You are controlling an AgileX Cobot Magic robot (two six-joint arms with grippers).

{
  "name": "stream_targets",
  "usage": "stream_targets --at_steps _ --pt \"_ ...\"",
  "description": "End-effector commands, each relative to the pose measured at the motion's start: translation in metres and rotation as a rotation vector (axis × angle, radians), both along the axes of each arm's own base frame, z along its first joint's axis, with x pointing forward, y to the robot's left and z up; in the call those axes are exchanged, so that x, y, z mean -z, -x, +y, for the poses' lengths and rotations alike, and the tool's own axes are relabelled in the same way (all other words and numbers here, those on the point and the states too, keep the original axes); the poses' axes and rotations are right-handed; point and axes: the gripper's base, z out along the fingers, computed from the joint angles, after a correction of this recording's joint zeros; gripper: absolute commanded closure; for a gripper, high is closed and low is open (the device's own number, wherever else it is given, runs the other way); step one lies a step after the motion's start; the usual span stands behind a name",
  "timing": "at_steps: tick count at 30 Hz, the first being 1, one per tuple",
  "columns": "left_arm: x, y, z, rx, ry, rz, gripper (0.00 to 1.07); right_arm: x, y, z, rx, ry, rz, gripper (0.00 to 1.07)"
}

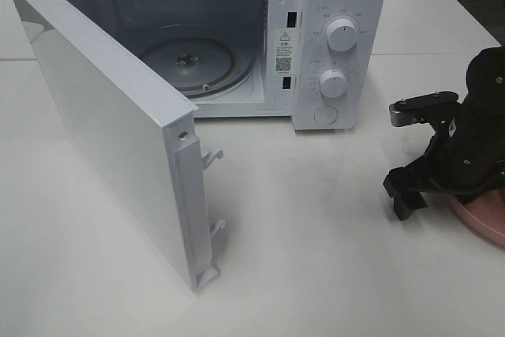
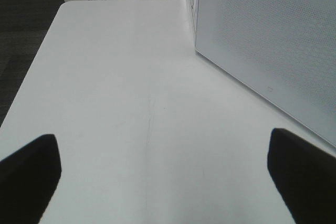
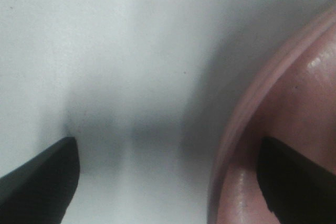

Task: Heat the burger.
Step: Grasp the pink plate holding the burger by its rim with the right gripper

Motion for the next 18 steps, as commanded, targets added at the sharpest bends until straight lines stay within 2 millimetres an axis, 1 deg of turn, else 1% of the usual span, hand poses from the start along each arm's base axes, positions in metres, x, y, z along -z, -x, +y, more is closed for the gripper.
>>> stream_targets --at_steps 1,2,5,6,7,8,9,10,11,12,13,14,15,16,17,18 --pt "0.0003 0.0031 0.0001 0.005 0.002 -0.026 0.07 0.0064 0.0001 -0.0017 -0.020 0.012 0.020 0.25" --pt "0.0003 0.0031 0.0001 0.005 0.002 -0.026 0.07 0.0064 0.0005 -0.0021 -0.022 0.016 0.025 0.29" --pt "0.0003 0.0031 0.0001 0.005 0.002 -0.026 0.07 0.0064 0.0008 -0.0024 -0.023 0.020 0.028 0.32" --pt "0.0003 0.0031 0.0001 0.005 0.002 -0.026 0.07 0.0064 0.0017 -0.0032 -0.030 0.030 0.039 0.40" --pt "0.0003 0.0031 0.0001 0.005 0.002 -0.026 0.07 0.0064 0.0018 -0.0036 -0.028 0.034 0.040 0.50" --pt "0.0003 0.0031 0.0001 0.005 0.002 -0.026 0.07 0.0064 0.0018 -0.0036 -0.028 0.034 0.040 0.50" --pt "0.0003 0.0031 0.0001 0.005 0.002 -0.026 0.07 0.0064 0.0018 -0.0036 -0.023 0.034 0.040 0.61" --pt "0.0003 0.0031 0.0001 0.005 0.002 -0.026 0.07 0.0064 0.0018 -0.0036 -0.023 0.034 0.040 0.61" --pt "0.0003 0.0031 0.0001 0.005 0.002 -0.026 0.07 0.0064 0.0018 -0.0036 -0.023 0.034 0.040 0.68" --pt "0.0003 0.0031 0.0001 0.005 0.002 -0.026 0.07 0.0064 0.0018 -0.0036 -0.022 0.033 0.040 0.82" --pt "0.0003 0.0031 0.0001 0.005 0.002 -0.026 0.07 0.0064 0.0018 -0.0036 -0.022 0.033 0.040 0.82" --pt "0.0003 0.0031 0.0001 0.005 0.002 -0.026 0.07 0.0064 0.0018 -0.0036 -0.022 0.033 0.040 0.88" --pt "0.0003 0.0031 0.0001 0.005 0.002 -0.026 0.07 0.0064 0.0021 -0.0037 -0.020 0.034 0.042 1.01" --pt "0.0003 0.0031 0.0001 0.005 0.002 -0.026 0.07 0.0064 0.0021 -0.0037 -0.020 0.034 0.042 1.01" --pt "0.0003 0.0031 0.0001 0.005 0.002 -0.026 0.07 0.0065 0.0030 -0.0041 -0.007 0.036 0.052 1.07" --pt "0.0003 0.0031 0.0001 0.005 0.002 -0.026 0.07 0.0065 0.0030 -0.0041 -0.007 0.036 0.052 1.07"
